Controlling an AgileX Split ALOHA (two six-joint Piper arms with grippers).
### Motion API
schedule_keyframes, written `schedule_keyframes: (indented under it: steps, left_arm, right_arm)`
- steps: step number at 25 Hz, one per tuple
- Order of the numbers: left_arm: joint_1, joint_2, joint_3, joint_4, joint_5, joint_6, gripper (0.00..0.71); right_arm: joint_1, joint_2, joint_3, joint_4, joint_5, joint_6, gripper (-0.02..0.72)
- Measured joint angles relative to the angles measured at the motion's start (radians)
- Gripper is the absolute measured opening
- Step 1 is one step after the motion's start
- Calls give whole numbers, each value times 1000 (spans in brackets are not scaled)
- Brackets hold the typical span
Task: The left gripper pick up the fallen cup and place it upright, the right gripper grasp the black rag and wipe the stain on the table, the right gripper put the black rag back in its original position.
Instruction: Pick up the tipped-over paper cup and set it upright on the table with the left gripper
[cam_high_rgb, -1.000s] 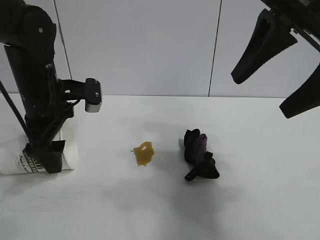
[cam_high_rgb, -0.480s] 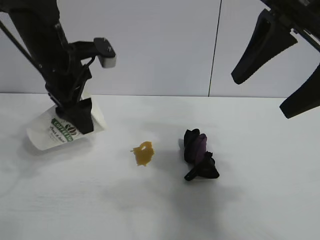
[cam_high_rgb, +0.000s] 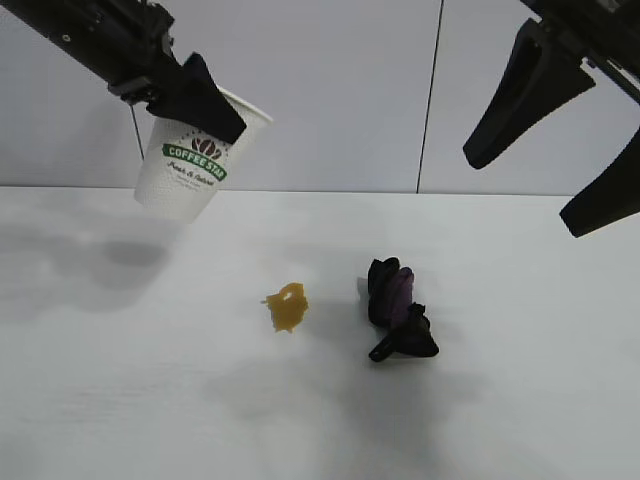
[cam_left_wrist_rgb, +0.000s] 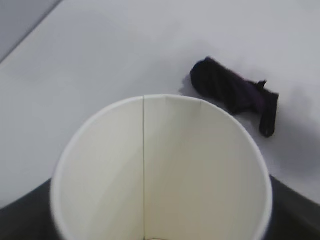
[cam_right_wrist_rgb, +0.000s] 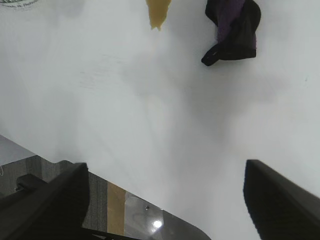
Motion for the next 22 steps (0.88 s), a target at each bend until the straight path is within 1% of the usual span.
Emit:
schedule_keyframes:
  steps: [1, 3, 5, 7, 9, 11, 17, 22]
  left_arm:
    - [16, 0, 0, -53, 37, 59, 536]
    - [45, 0, 1, -115, 104, 155, 536]
    - [65, -1, 4, -142, 151, 216, 536]
    - [83, -1, 17, -149, 176, 257, 536]
    - [101, -1, 43, -155, 180, 301, 535]
    - [119, -1, 85, -186, 181, 370, 533]
    - [171, -1, 234, -393, 177, 609, 533]
    - [177, -1, 360, -548, 149, 789, 533]
  right_arm:
    - [0, 0, 0, 0, 0, 0, 578]
    - [0, 0, 0, 0, -2, 0, 578]
    - [0, 0, 0, 0, -5, 0, 578]
    - [0, 0, 0, 0, -12, 0, 578]
    - [0, 0, 0, 0, -16, 0, 578]
    - [0, 0, 0, 0, -17, 0, 578]
    - [0, 0, 0, 0, -24, 0, 578]
    - [0, 0, 0, 0, -25, 0, 578]
